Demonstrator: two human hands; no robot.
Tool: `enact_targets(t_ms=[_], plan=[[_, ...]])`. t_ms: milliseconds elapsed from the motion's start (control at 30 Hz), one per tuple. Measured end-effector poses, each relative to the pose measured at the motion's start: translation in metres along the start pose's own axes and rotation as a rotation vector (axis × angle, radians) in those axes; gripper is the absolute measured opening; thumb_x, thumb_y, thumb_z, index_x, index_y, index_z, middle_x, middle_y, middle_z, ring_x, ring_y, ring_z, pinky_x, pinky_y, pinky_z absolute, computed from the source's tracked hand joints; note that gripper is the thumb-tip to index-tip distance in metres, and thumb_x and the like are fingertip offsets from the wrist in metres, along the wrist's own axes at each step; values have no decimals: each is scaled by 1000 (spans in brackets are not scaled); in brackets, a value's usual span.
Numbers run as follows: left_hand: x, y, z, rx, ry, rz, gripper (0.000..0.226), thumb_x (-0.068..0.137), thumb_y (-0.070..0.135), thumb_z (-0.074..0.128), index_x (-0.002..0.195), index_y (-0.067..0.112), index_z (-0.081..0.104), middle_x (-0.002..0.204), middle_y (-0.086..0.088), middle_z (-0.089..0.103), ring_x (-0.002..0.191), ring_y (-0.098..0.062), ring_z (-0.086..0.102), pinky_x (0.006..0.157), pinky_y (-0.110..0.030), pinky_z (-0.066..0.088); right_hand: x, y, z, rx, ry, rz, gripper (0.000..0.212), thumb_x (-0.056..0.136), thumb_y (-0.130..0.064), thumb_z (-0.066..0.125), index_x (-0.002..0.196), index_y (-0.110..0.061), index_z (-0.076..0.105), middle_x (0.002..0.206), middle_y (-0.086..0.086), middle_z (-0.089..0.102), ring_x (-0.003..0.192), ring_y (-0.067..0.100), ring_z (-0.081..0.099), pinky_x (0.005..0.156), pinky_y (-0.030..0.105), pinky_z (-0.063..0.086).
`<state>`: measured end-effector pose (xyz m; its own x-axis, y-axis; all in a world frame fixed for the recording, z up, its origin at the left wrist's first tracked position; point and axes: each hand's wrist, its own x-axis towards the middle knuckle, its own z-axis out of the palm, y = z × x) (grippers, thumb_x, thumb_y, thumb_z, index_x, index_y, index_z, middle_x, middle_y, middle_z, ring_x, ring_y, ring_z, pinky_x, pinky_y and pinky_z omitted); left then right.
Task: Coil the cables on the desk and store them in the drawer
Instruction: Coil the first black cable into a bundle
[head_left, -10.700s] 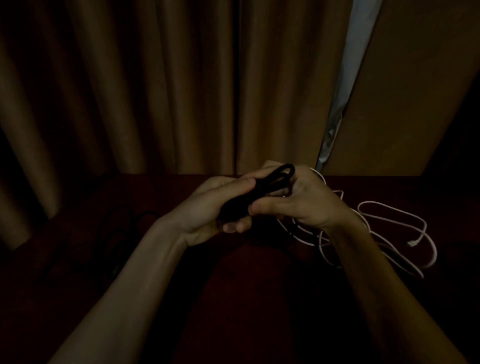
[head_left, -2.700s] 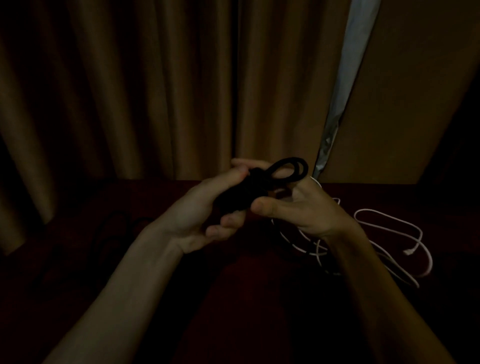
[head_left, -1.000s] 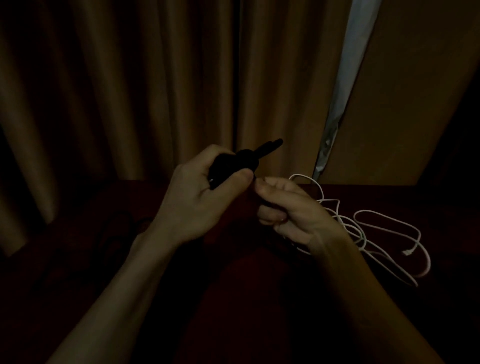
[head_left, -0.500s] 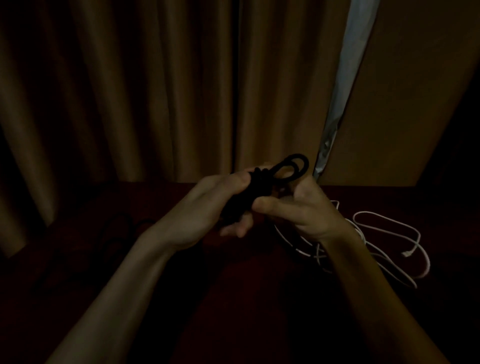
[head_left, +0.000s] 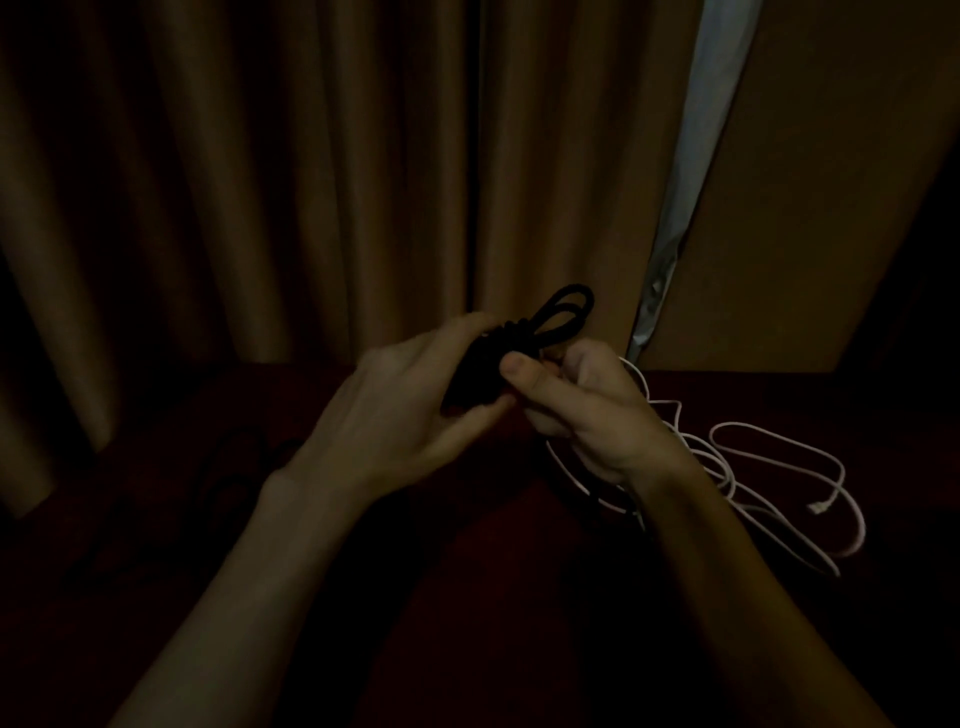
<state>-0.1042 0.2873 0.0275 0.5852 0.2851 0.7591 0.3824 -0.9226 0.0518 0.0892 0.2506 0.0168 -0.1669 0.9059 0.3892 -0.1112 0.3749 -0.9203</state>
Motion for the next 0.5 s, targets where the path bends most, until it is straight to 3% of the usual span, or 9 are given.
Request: enact_targets(t_ms=[133,233,400,500], plan=[[0,3,9,-65,87,-64,43,96,37,65,122,4,57,82,15,58,60,7,52,53,-7,39,2,1,9,-51,85,19,37,89,-38,69,93,-3,57,62,4,31,42,7,24,40,23,14],[-1,4,14,-190,176,-184,36,91,34,69,110,5,63,68,21,53,56,7,56,50,-5,36,1,3,12,-83,132,-2,46,83,-52,68,89,-8,53,58,0,35,44,6,27,43,26,15],[2,9,8,-534,240,-453,23,86,42,64,94,21,66,64,7,62,50,-7,54,45,-20,39,-4,-1,2,32,-85,-22,17,100,-24,51,90,-10,53,51,-9,35,42,3,25,47,25,15],[5,12,7,-720,179,-412,17,87,34,62,91,19,67,61,9,59,51,-3,52,48,-17,39,-5,0,1,124,-114,-39,21,94,-28,70,102,-10,61,61,-9,49,44,0,31,46,19,20]])
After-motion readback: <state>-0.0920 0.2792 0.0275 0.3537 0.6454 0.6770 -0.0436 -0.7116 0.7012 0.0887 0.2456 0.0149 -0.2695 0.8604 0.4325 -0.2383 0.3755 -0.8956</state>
